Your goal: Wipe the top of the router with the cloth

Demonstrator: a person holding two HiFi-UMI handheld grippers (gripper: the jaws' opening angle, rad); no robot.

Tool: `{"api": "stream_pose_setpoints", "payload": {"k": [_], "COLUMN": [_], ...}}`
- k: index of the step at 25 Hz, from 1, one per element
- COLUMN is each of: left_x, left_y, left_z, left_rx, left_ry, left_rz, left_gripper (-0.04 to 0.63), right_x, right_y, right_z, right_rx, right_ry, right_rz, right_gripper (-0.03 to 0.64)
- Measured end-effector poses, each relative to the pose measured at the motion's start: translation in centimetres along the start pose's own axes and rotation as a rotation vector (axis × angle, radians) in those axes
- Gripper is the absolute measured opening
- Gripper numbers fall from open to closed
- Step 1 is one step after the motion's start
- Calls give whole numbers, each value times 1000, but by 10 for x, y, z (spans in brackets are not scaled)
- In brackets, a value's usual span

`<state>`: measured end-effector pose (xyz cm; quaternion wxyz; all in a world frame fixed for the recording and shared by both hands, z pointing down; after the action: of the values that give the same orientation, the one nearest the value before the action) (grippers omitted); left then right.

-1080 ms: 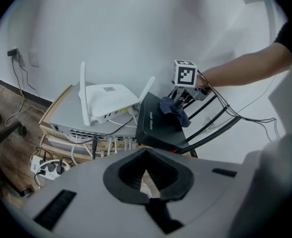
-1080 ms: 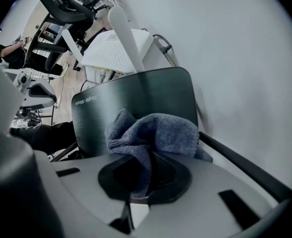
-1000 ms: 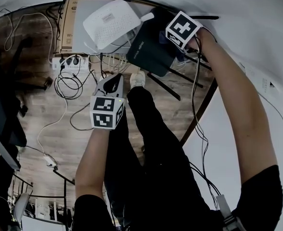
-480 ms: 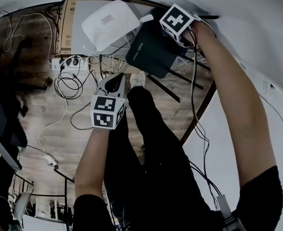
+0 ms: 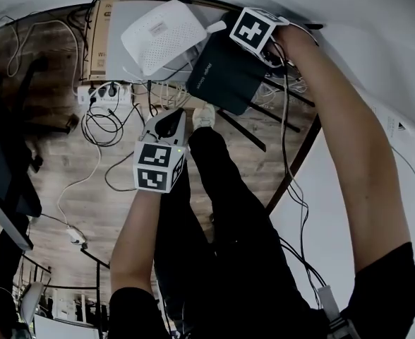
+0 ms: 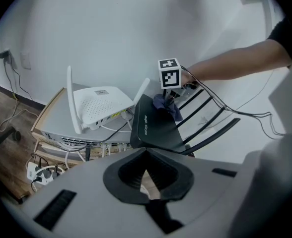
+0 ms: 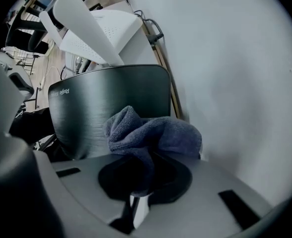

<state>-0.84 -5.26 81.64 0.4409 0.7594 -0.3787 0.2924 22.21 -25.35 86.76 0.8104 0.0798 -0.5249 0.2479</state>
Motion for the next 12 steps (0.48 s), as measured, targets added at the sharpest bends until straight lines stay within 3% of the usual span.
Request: {"api": "stream_pose_setpoints", "payload": {"k": [12], "left_x": [-5], "left_y": [-9], "left_z": [-13], "left_rx": [15], "left_ry": [7], "left_rz": [-11], "left_gripper": [-3], "right_x": [6], "right_y": [24], "right_z": [-9], "right_rx": [-32], "right_ry": [114], "right_rz": [-12], "right_gripper": [14]}}
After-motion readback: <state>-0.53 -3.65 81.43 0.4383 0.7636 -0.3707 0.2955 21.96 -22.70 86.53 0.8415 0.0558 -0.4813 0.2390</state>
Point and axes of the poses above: the fingertips, and each gripper's own axes: x forward along the fingers, y to its left, z out of its top, the point moved 7 cm from there along -x, backward along the fingers, and after that the axes turned 5 degrees about z, right-handed, at the moved point
